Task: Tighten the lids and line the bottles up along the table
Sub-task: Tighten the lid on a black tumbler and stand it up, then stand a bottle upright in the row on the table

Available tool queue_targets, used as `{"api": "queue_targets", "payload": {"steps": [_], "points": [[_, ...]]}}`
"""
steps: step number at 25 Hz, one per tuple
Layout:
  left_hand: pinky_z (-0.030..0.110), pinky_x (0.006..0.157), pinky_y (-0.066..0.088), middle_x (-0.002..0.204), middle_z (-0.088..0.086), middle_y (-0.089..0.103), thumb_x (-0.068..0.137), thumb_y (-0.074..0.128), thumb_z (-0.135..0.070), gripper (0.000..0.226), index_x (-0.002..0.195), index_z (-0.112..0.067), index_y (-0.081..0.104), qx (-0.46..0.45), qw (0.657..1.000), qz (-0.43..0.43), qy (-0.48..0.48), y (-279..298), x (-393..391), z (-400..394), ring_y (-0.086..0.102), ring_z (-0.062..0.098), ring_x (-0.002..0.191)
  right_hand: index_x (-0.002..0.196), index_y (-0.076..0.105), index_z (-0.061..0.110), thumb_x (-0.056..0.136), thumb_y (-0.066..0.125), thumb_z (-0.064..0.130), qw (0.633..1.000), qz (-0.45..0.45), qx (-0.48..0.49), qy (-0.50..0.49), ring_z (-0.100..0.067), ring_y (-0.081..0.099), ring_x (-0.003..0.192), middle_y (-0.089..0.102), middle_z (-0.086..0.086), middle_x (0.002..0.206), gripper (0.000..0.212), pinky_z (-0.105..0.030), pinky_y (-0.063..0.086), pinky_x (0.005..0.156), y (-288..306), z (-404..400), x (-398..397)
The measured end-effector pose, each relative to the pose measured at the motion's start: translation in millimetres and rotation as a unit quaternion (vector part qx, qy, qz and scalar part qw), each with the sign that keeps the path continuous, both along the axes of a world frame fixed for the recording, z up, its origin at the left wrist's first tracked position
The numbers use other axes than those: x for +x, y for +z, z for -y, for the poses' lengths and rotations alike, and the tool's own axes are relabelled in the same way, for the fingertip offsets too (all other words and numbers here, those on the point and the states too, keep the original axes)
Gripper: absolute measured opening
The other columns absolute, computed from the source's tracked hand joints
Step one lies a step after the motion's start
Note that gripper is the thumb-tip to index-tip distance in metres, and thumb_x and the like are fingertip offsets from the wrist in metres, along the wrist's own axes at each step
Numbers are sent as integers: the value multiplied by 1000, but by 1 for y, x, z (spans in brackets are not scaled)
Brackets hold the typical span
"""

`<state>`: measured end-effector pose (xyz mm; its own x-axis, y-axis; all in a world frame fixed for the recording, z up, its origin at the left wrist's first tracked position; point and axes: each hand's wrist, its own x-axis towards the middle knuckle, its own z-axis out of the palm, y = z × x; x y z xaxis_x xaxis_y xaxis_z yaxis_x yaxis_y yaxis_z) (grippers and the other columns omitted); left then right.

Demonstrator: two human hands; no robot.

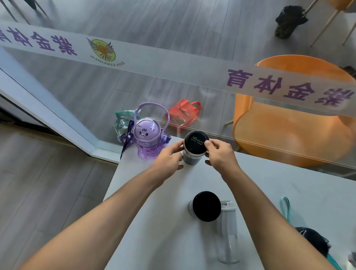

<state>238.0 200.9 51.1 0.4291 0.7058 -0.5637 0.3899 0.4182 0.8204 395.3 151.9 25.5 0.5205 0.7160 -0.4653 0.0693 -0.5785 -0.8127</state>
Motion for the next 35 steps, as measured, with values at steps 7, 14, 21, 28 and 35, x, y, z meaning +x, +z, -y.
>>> {"api": "queue_targets", "payload": {"steps": [7,14,21,28,35], "points": [[50,101,50,128,-5,59,91,37,3,57,129,-36,51,1,1000,-4,5,-4,1,2,55,15,106,113,72,17,90,54,46,1000,7,-4,-12,-30,66,105,72,-10,110,42,-52,56,93,-1,-1,-5],[49,100,51,133,-4,55,91,37,2,57,126,-41,49,-2,1000,-8,9,-3,3,2,55,18,114,120,66,15,91,55,48,1000,5,-9,-4,-30,66,108,70,-11,116,45,-52,55,94,-2,2,-4],[46,97,52,115,1,55,98,38,-7,49,145,-20,42,10,999,-25,47,-1,-10,30,54,21,104,122,64,16,94,54,45,999,-10,-20,-39,-27,63,112,67,-8,119,42,-49,53,99,9,45,4],[43,96,53,117,2,60,99,46,-19,31,127,-25,58,7,999,-5,-33,8,-42,100,56,20,111,98,71,13,91,53,45,996,-24,-26,-76,-28,69,92,73,-9,93,37,-54,55,93,14,135,-39],[24,77,52,109,-9,65,104,39,-22,27,123,-22,58,-9,997,63,-52,10,-48,123,62,11,100,103,62,-9,94,45,51,991,-73,2,-112,-45,68,100,69,-30,108,63,-60,52,95,25,152,-72]]}}
